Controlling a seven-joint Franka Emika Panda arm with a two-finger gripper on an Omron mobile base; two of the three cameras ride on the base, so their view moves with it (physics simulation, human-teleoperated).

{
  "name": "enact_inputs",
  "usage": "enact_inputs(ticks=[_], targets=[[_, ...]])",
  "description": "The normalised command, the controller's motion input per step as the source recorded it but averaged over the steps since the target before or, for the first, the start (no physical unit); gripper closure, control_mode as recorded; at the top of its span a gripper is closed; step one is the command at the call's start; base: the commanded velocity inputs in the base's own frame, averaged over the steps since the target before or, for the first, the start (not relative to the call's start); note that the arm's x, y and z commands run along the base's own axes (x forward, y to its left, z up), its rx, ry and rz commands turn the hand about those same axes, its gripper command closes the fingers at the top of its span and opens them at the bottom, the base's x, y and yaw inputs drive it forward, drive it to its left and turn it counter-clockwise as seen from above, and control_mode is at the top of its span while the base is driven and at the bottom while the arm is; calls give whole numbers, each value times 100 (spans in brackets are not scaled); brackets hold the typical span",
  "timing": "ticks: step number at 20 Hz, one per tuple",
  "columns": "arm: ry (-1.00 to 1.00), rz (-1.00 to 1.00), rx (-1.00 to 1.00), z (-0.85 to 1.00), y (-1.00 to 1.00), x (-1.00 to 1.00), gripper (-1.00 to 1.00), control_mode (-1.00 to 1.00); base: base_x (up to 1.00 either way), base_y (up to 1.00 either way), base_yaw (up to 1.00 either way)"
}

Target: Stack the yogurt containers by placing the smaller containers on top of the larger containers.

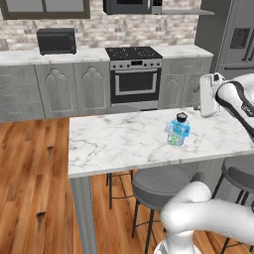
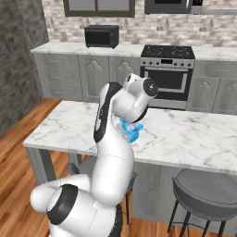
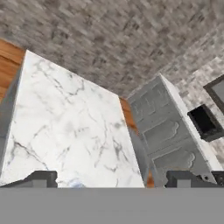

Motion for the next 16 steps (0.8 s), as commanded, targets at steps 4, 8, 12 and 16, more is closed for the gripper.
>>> enact_inputs(ticks=[4, 8, 12, 16], targets=[[-57, 9, -69, 18, 85, -100, -100, -100, 0, 0, 0], [-35, 18, -75, 0, 98, -94, -100, -100, 0, 0, 0], [-7, 23, -78, 0, 100, -64, -100, -100, 0, 0, 0], [0, 23, -77, -5, 100, -31, -100, -100, 0, 0, 0]])
